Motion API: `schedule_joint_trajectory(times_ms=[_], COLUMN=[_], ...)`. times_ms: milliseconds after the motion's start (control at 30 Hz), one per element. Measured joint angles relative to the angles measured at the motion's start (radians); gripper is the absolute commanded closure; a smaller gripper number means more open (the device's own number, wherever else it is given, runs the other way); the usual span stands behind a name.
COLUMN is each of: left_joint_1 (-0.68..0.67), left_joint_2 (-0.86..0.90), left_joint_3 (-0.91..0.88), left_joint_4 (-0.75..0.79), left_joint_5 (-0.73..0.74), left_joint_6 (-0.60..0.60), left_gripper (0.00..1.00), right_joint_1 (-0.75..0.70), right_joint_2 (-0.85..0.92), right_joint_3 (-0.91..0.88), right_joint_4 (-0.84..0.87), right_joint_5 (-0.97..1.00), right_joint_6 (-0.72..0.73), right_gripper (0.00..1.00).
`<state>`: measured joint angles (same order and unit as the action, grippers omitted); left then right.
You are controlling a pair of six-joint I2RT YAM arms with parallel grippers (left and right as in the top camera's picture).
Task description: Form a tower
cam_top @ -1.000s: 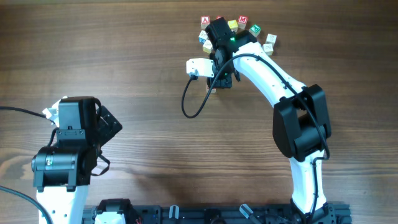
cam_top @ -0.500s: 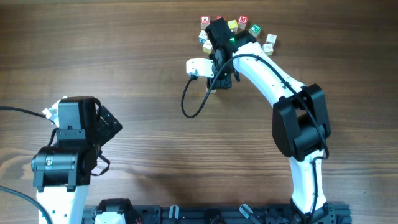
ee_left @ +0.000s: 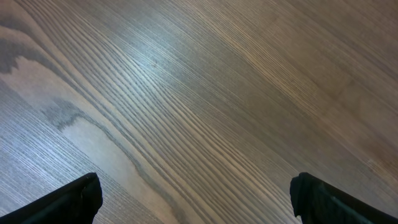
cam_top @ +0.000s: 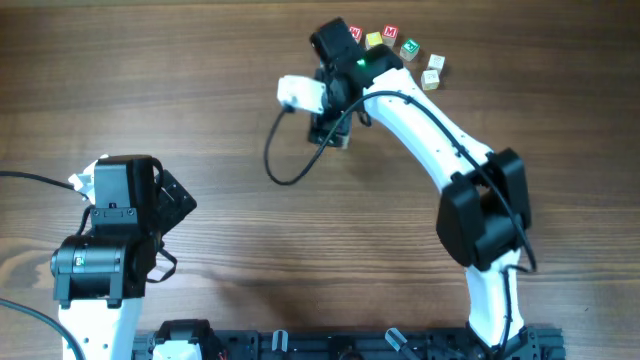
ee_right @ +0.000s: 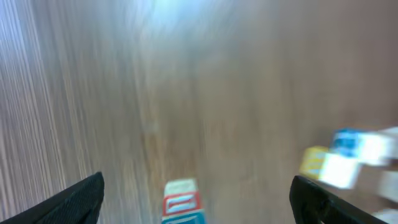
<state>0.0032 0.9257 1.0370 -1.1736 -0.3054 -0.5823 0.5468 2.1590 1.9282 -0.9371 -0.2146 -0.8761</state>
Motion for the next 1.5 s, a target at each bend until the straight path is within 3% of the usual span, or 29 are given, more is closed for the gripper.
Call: schedule_joint_trajectory(times_ms=[67, 167, 233, 300, 333, 367, 433, 533, 600, 667, 900, 1500], left_joint_1=[0.0, 0.0, 0.0, 0.0, 0.0, 0.0, 0.0, 0.0, 0.0, 0.0, 0.0, 0.0], left_joint_2=[0.0, 0.0, 0.0, 0.0, 0.0, 0.0, 0.0, 0.0, 0.0, 0.0, 0.0, 0.0], left_joint_3=[0.0, 0.0, 0.0, 0.0, 0.0, 0.0, 0.0, 0.0, 0.0, 0.0, 0.0, 0.0], left_joint_4=[0.0, 0.0, 0.0, 0.0, 0.0, 0.0, 0.0, 0.0, 0.0, 0.0, 0.0, 0.0], left_joint_5=[0.0, 0.0, 0.0, 0.0, 0.0, 0.0, 0.0, 0.0, 0.0, 0.0, 0.0, 0.0], left_joint_6=[0.0, 0.0, 0.0, 0.0, 0.0, 0.0, 0.0, 0.0, 0.0, 0.0, 0.0, 0.0], left_gripper=[0.0, 0.0, 0.0, 0.0, 0.0, 0.0, 0.0, 0.0, 0.0, 0.0, 0.0, 0.0], right_joint_1=[-0.002, -0.05, -0.133, -0.235, -0.272, -0.304, -0.333, -0.313, -0.291, -0.268, -0.164, -0.125], right_joint_2=[-0.074, -0.177, -0.213, -0.212, -0.212, -0.212, -0.211, -0.193, -0.174, -0.167, -0.166, -0.1], right_joint_3=[0.012, 0.026, 0.038, 0.026, 0.012, -0.008, -0.083, -0.284, -0.429, -0.483, -0.484, -0.45], right_joint_4=[0.048, 0.083, -0.003, -0.054, -0.059, -0.06, -0.057, 0.027, 0.167, 0.202, 0.229, 0.267], right_joint_5=[-0.006, 0.016, 0.148, 0.24, 0.258, 0.274, 0.277, 0.211, 0.15, 0.104, 0.107, 0.126], right_joint_6=[0.134, 0.452, 0.822, 1.075, 1.141, 1.198, 1.316, 1.494, 1.539, 1.525, 1.438, 1.392], right_gripper=[0.0, 0.0, 0.0, 0.0, 0.31, 0.45, 0.93, 0.96, 0.96, 0.96, 0.95, 0.95])
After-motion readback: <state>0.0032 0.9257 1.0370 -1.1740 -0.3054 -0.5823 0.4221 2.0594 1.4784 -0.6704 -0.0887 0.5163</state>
